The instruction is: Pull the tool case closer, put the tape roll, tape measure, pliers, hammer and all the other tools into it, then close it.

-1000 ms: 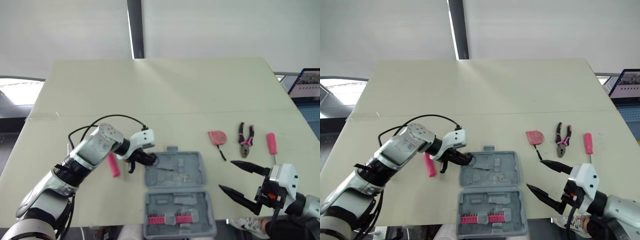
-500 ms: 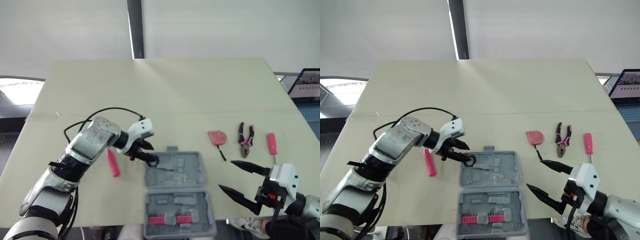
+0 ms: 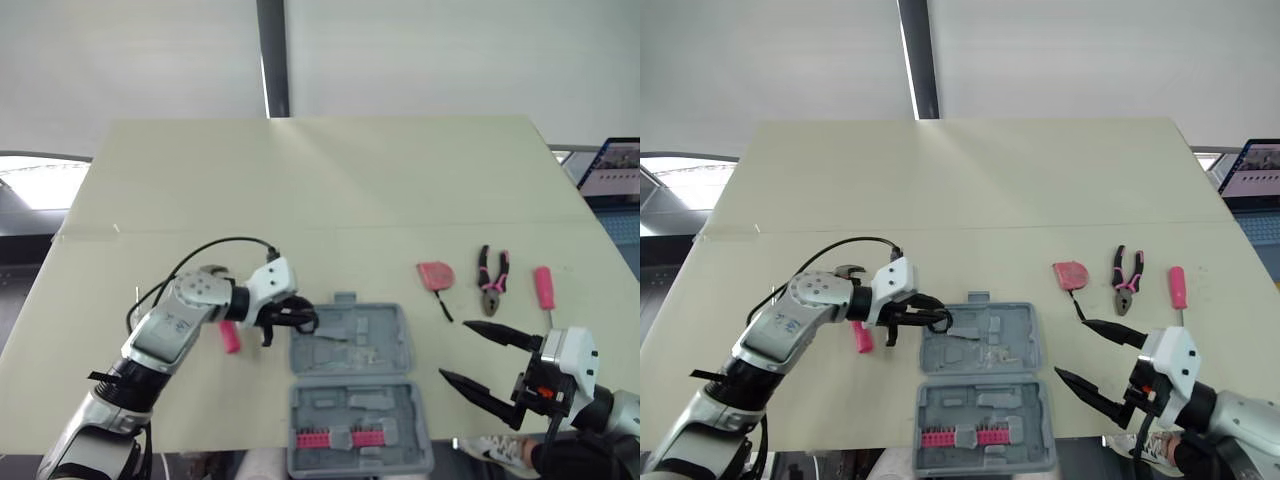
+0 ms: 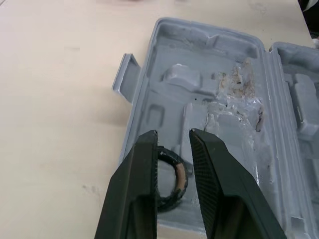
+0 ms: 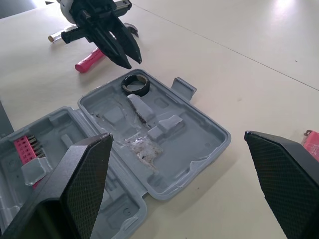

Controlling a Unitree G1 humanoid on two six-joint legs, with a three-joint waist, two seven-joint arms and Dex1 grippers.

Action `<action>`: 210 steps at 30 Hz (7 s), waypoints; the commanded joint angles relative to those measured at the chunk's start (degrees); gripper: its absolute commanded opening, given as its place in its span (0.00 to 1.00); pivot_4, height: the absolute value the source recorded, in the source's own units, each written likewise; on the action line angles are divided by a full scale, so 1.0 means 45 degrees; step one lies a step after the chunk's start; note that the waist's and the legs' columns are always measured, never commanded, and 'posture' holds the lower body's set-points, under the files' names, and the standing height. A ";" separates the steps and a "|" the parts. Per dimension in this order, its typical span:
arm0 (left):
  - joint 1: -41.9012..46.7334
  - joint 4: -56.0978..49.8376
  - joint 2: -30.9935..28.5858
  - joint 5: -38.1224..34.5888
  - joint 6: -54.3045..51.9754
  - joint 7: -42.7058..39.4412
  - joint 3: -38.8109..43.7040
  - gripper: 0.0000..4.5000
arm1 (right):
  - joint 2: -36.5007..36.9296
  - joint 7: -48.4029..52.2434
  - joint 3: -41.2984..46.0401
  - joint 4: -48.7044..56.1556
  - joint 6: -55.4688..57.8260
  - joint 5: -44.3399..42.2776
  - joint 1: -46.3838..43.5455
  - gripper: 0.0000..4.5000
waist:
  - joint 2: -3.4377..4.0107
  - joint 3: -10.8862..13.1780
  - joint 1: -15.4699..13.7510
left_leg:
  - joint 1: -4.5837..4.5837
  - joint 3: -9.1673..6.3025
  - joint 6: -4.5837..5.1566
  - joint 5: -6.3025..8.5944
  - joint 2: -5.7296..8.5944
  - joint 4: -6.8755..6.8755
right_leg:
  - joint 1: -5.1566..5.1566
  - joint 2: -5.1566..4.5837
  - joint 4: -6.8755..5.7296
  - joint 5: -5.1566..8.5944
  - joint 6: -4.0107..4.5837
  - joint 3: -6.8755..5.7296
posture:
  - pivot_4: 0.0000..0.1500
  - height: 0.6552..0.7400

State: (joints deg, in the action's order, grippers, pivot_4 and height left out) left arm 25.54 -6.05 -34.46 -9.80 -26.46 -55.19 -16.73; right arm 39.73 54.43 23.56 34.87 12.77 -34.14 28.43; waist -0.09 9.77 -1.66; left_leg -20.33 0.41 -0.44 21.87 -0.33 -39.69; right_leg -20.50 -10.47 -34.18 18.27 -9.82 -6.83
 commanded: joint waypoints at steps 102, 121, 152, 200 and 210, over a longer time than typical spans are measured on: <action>-1.4957 -0.5964 0.1628 -0.4371 0.6104 0.0033 0.7493 1.00 | -0.0125 0.0095 -0.0341 -0.2941 -0.0492 0.1265 0.0199 1.00 | 0.0076 -0.0066 -0.0217 | 0.0035 0.0036 0.0018 0.0039 -0.0031 0.0029 | 0.0049 0.0012 0.0095 0.0005 0.0009 0.0015 | 1.00 0.97; -1.2322 -0.6225 0.1234 -0.3928 0.5498 0.0984 0.5875 1.00 | -0.0520 -0.5848 -0.1608 -0.2694 0.6577 0.1733 -0.5087 1.00 | 0.0158 -0.0110 0.0045 | 0.0031 0.0037 0.0004 0.0045 -0.0050 0.0019 | 0.0039 0.0032 0.0080 0.0004 0.0009 0.0010 | 1.00 0.97; -1.2046 -0.7166 0.0603 -0.3565 0.4823 0.2055 0.5653 1.00 | -0.3684 -0.8678 -0.3614 -0.5926 0.7969 0.3922 -0.8893 1.00 | 0.0170 -0.0107 0.0139 | 0.0024 0.0056 -0.0004 0.0044 -0.0060 0.0026 | 0.0005 0.0042 0.0068 0.0005 0.0009 0.0015 | 1.00 0.97; -1.0808 -0.6044 -0.0022 -0.4010 0.4984 0.0256 0.4683 1.00 | -0.3442 -0.8281 -0.1666 0.2125 1.2381 0.2053 -0.2149 0.01 | 0.0178 -0.0102 0.0059 | 0.0024 0.0059 -0.0015 0.0051 -0.0063 0.0045 | 0.0001 0.0048 0.0080 0.0006 0.0011 0.0026 | 1.00 0.97; -1.0503 -0.5361 0.0166 -0.3763 0.5607 -0.0063 0.4207 1.00 | -0.3491 -0.8189 -0.1569 0.2874 1.3275 0.1733 -0.1760 0.01 | 0.0184 -0.0101 0.0049 | 0.0026 0.0060 -0.0015 0.0051 -0.0063 0.0052 | -0.0006 0.0051 0.0079 0.0008 0.0015 0.0033 | 1.00 0.97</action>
State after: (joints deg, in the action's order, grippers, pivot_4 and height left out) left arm -21.56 -30.36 -33.96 -26.68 -2.49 -54.87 2.58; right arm 23.68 17.42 15.50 45.71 71.86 -25.43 20.12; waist 0.73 9.31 -1.44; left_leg -20.21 0.68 -0.51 22.11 -0.61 -39.46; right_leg -20.52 -10.25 -33.82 18.31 -9.76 -6.68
